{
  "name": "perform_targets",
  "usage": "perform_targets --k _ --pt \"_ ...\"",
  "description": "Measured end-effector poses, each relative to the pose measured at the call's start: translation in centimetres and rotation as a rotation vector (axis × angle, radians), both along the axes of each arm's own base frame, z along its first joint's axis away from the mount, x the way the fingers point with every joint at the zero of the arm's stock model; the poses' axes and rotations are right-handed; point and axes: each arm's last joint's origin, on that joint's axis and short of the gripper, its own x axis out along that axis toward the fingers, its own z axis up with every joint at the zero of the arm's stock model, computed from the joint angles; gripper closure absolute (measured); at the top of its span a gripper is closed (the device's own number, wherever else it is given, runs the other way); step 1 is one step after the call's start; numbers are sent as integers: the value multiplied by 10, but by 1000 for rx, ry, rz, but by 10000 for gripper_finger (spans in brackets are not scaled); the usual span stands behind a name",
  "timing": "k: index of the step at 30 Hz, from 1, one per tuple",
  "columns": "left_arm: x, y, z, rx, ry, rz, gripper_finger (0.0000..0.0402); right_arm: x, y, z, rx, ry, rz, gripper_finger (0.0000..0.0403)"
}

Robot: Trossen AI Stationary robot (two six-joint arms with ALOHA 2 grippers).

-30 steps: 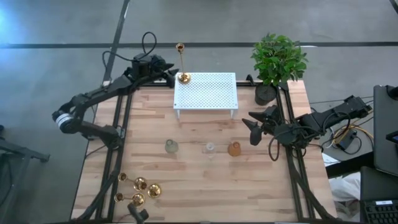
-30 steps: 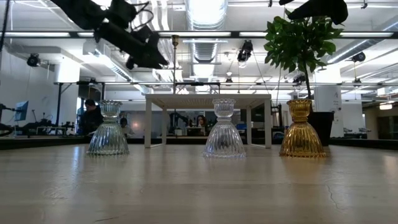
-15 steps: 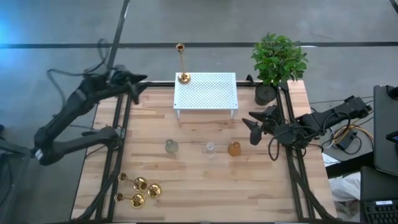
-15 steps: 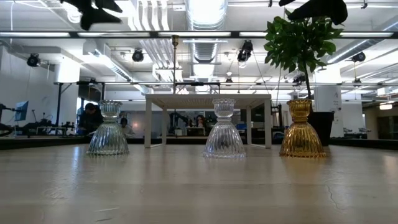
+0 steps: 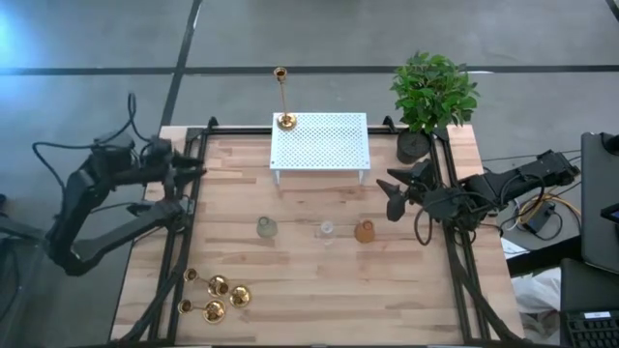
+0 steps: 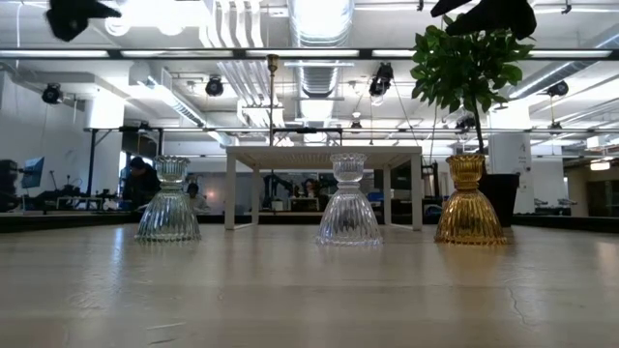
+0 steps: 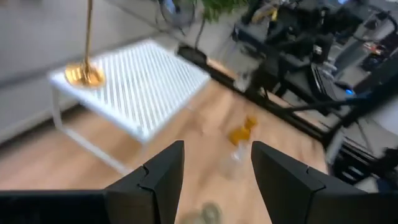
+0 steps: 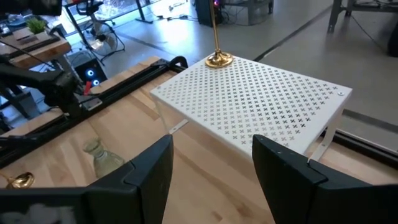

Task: Pick & Place candle stick holders
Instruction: Align the gold candle holder with the other gold candle holder on the shelf

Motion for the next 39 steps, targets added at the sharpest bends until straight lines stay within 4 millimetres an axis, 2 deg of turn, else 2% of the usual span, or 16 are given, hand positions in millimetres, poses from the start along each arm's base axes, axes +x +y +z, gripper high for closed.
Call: perform_targets --k 7,12,18,24,29,39 --pt "-9 -10 -17 -216 134 -10 210 0 0 0 0 0 -1 193" --pt "-19 -23 -10 -369 161 -58 217 0 -2 0 0 0 -9 193" --pt "-34 -37 24 -397 182 -36 232 2 -5 -1 -2 5 -27 193" --pt "-37 -40 68 -325 147 -11 242 3 -8 -1 -2 7 -46 193" --pt "-25 -29 90 -338 126 -47 251 3 -9 -1 -18 19 -41 193" --pt "18 3 100 -382 221 -213 271 3 -8 -1 -35 35 -34 193"
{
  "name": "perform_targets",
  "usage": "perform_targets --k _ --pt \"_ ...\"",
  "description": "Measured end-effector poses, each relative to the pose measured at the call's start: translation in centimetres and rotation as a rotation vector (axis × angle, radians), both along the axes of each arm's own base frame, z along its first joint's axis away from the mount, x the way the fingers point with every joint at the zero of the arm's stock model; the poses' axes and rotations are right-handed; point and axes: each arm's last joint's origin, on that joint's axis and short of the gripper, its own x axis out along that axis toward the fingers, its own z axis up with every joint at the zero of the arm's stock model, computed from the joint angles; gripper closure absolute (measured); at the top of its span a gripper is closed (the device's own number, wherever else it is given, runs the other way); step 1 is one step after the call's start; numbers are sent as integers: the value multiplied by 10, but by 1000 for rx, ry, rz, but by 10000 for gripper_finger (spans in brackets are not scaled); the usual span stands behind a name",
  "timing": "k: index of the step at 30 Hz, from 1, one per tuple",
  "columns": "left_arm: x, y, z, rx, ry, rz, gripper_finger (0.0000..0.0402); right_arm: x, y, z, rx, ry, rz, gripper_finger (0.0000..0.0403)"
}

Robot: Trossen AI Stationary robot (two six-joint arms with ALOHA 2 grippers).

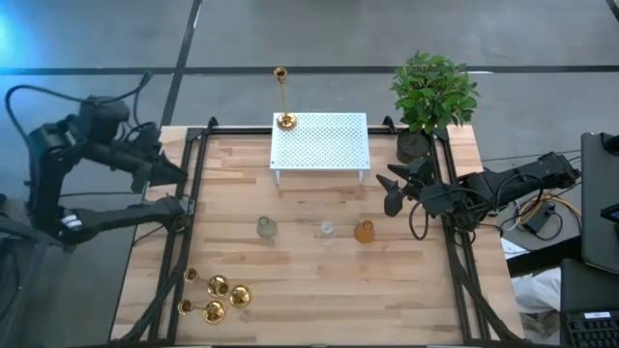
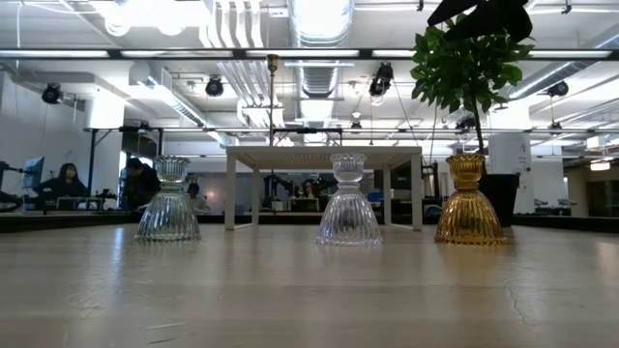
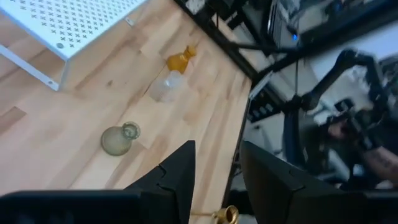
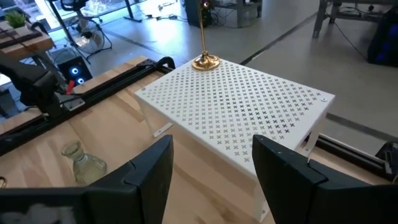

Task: Pick & Place candle stick holders
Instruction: Align the gold candle holder with the other gold candle holder on the shelf

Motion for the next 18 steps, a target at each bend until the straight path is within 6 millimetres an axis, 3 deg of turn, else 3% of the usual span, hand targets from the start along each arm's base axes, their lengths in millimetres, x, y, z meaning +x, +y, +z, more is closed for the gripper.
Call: perform_targets --k 6,11,15,18 --pt "44 5 -5 48 143 -184 273 0 0 0 -29 26 11 193" --pt "83 -15 -8 146 255 -340 273 0 -1 0 -42 38 12 193" --pt "97 -32 -4 188 296 -320 273 0 -1 0 -45 41 14 193" --pt "86 -42 4 173 280 -267 273 0 -1 -1 -55 53 18 193"
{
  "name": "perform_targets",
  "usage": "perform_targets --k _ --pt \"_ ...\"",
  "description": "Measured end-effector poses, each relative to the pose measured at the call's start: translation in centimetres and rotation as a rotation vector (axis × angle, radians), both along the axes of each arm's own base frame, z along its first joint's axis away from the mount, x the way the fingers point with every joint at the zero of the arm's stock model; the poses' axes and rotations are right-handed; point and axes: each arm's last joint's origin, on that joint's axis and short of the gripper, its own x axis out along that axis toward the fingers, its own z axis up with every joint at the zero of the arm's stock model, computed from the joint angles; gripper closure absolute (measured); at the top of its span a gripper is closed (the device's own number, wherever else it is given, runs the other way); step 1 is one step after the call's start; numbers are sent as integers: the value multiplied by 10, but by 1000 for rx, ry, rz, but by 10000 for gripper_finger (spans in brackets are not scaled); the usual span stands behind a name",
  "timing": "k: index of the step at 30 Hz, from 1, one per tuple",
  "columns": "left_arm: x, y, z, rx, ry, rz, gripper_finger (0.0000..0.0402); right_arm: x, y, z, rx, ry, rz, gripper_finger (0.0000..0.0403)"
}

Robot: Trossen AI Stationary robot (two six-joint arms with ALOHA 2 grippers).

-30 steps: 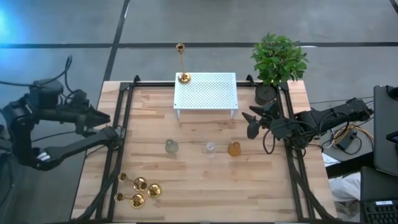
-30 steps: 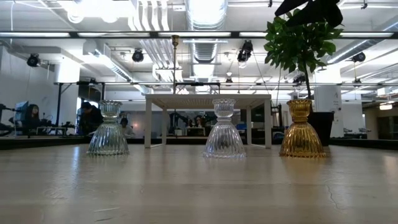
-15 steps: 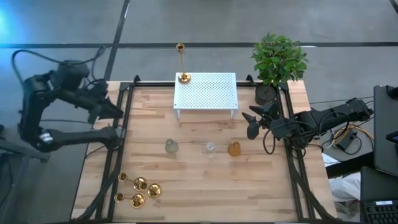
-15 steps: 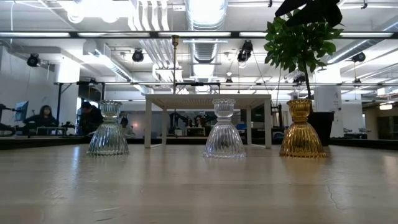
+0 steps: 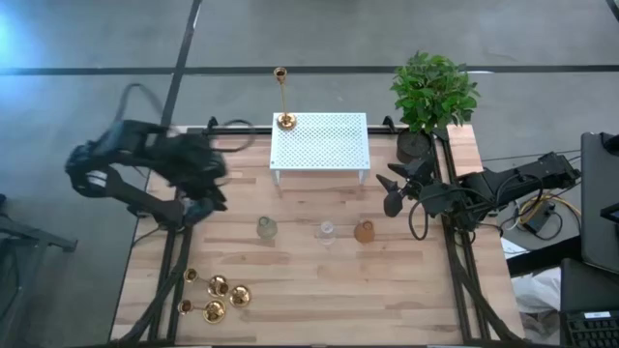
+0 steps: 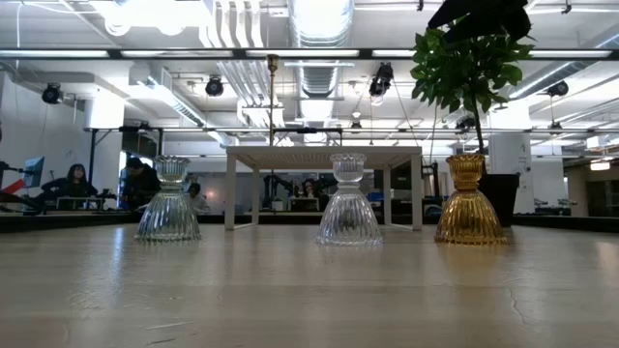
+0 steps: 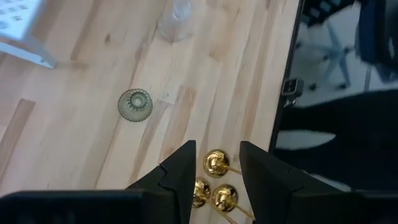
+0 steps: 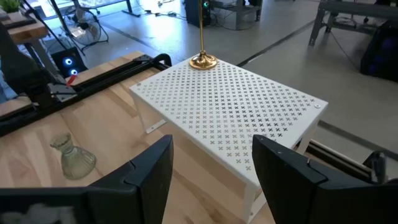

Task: Pick & Place candle stick holders
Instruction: Align the gold candle holder with the other gold candle holder on the shelf

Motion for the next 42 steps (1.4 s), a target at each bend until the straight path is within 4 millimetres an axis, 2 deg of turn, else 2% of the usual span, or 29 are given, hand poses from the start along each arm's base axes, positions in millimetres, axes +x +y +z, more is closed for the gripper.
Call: perform_targets --k 8,13,19,28,36,42 --pt "-16 -20 3 -25 -6 110 274 0 0 0 -24 22 13 193" --pt "-12 -34 -1 -45 25 138 281 0 0 -1 -19 21 16 193" --pt "3 -52 -18 -73 134 187 306 0 0 -1 -16 21 18 193" --pt "7 -71 -27 -189 238 343 333 1 1 -1 -4 28 43 193" --pt "2 -95 -33 -284 371 340 346 0 1 -1 -9 34 44 193" --pt "-10 -105 -32 -311 412 290 365 1 -1 -1 13 14 21 193"
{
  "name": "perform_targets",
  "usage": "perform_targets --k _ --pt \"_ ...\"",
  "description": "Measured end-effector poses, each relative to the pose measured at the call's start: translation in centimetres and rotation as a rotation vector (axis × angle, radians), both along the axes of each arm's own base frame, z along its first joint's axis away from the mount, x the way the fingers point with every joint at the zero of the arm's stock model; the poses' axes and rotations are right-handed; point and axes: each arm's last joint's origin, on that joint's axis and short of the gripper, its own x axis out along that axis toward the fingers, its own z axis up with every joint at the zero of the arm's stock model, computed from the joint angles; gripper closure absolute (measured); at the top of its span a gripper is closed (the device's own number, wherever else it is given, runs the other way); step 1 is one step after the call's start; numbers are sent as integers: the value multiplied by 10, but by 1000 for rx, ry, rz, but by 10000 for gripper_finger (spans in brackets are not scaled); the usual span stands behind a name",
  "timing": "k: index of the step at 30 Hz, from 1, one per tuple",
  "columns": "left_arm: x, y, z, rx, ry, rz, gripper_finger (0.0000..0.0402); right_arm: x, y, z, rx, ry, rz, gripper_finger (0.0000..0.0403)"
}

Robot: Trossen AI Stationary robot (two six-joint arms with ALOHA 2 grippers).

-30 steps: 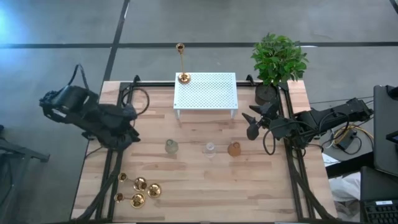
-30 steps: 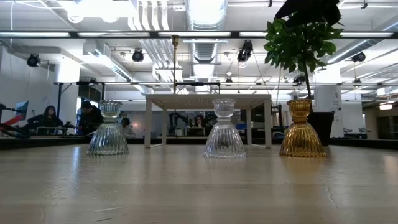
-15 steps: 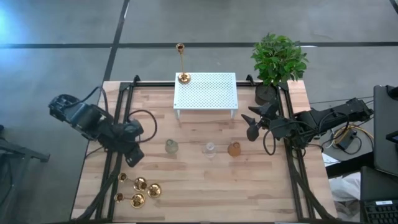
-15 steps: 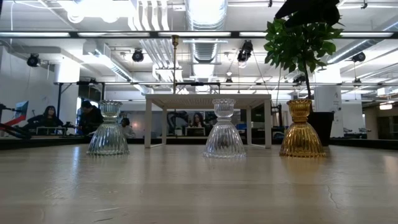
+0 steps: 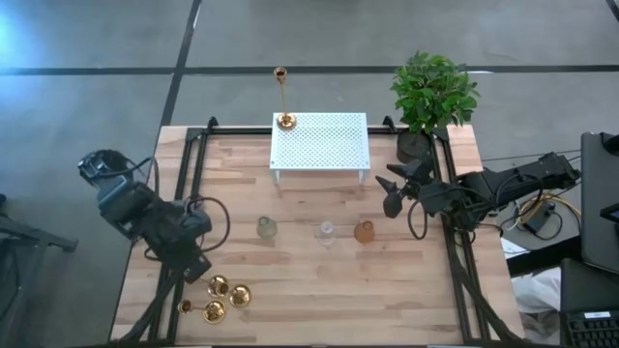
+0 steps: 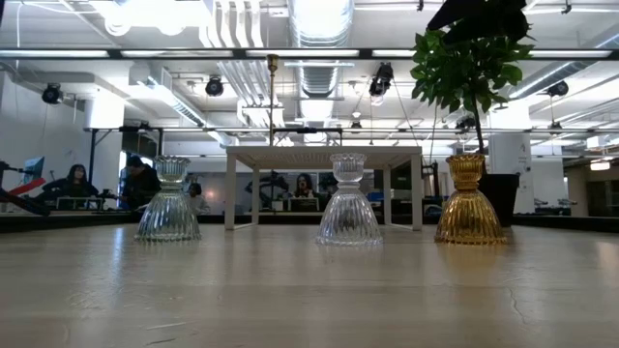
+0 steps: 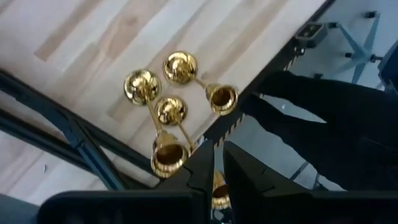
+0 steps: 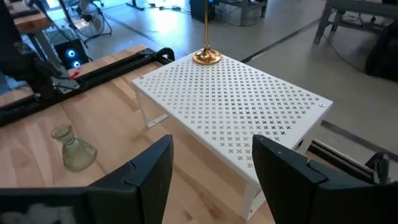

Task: Pick & Place candle stick holders
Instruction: Align the gold candle holder with the other gold candle holder on the shelf

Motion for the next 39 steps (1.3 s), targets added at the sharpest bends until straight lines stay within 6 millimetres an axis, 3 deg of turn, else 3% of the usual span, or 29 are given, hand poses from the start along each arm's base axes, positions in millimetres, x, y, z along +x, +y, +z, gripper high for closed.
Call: perform_targets --k 7,16,22,30,39 --pt "-23 3 8 -75 1 -57 383 2 0 -1 2 4 -1 193" --pt "-33 11 14 -86 -57 -161 368 6 3 -6 43 13 24 193" --pt "-31 10 10 -69 -50 -172 310 12 4 -13 46 39 27 193" --pt "-25 1 -20 -32 74 -248 218 22 7 -22 42 90 39 193" --pt "-23 -3 -40 -26 171 -236 197 24 8 -24 44 98 44 193"
